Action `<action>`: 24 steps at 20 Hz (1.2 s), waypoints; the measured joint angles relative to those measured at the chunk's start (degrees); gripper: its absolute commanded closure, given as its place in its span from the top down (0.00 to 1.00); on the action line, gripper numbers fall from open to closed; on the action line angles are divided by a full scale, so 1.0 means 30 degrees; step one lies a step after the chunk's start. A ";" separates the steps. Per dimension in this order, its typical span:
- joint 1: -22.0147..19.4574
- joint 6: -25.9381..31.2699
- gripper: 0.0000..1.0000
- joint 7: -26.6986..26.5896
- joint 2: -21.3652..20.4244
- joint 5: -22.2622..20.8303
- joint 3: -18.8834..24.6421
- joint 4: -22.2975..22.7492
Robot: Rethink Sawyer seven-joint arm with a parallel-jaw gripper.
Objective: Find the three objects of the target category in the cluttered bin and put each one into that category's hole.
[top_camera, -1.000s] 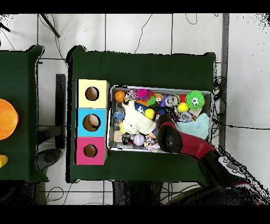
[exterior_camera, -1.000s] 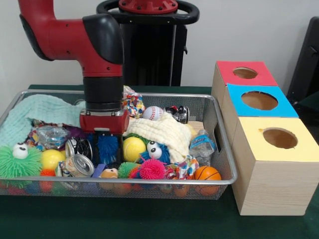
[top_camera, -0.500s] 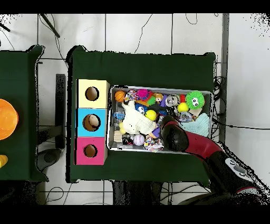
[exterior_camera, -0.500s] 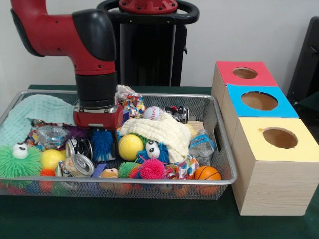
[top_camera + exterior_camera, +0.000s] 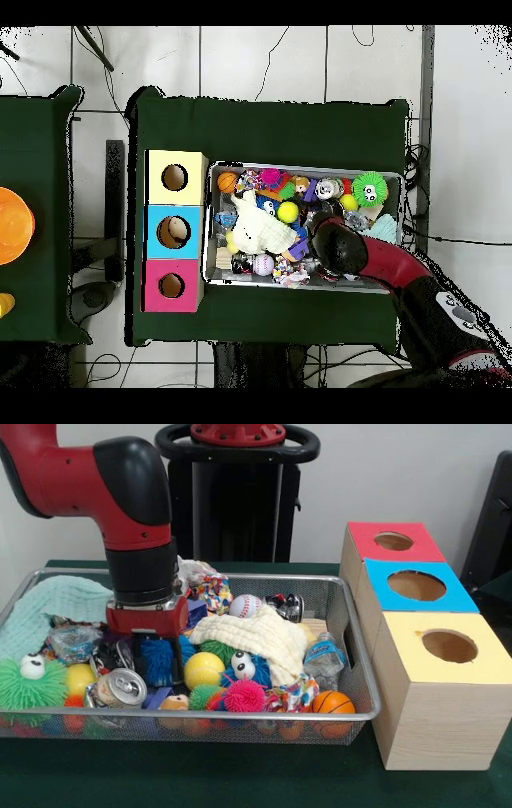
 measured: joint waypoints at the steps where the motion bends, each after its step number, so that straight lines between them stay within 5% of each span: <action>1: 0.0004 -0.0027 1.00 0.0000 0.0043 0.0000 0.0017 -0.0069; 24: -0.0020 -0.0208 1.00 0.0000 0.0574 -0.0776 0.0182 -0.0789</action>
